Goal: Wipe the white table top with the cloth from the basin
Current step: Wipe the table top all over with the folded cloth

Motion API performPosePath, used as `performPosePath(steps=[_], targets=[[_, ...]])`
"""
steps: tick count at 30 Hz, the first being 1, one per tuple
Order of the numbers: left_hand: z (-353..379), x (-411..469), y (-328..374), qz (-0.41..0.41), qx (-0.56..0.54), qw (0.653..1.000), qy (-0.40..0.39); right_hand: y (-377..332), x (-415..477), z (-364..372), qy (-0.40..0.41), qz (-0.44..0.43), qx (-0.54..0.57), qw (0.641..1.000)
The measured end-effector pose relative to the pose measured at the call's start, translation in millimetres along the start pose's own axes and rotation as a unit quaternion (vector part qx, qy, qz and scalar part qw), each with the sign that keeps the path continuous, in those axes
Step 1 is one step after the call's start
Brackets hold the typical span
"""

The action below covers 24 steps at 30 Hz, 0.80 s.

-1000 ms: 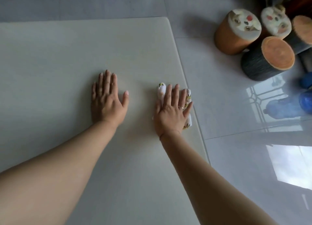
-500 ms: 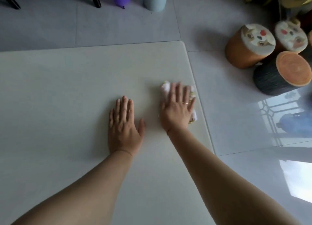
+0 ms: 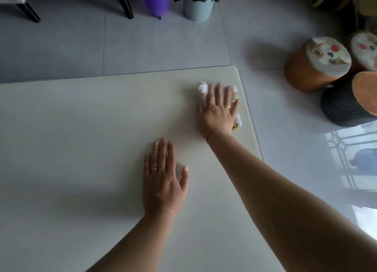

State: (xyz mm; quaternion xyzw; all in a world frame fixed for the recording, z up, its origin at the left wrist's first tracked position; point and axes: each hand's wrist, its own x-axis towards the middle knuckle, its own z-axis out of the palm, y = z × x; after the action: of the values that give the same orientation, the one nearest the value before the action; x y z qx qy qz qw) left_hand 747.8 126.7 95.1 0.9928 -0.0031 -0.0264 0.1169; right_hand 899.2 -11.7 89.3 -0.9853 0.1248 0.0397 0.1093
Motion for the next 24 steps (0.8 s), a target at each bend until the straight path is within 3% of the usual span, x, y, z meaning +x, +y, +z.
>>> performPosePath(steps=[2, 4, 8, 14, 20, 24], targets=[[-0.3, 0.0, 0.4, 0.001, -0.003, 1.000, 0.002, 1.8, 1.7, -5.3, -0.021, -0.105, -0.002, 0.994], [0.7, 0.5, 0.5, 0.002, -0.002, 1.000, 0.010, 18.4, 17.0, -13.4, -0.023, -0.150, -0.014, 0.988], [2.6, 1.1, -0.5, 0.008, -0.002, 1.000, 0.013, 40.3, 62.7, -24.2, -0.034, -0.066, -0.013, 0.997], [4.4, 2.1, -1.3, 0.010, -0.011, 1.000, 0.018, 15.3, 91.0, -21.0, -0.015, 0.061, -0.012, 0.998], [5.2, 0.5, -0.5, 0.006, -0.005, 1.000, 0.015, 32.8, 24.4, -21.1, -0.033, -0.100, -0.010, 0.994], [5.1, 0.9, -1.5, 0.009, -0.015, 1.000, 0.011, 59.8, -43.1, -18.7, -0.040, -0.102, -0.013, 0.994]])
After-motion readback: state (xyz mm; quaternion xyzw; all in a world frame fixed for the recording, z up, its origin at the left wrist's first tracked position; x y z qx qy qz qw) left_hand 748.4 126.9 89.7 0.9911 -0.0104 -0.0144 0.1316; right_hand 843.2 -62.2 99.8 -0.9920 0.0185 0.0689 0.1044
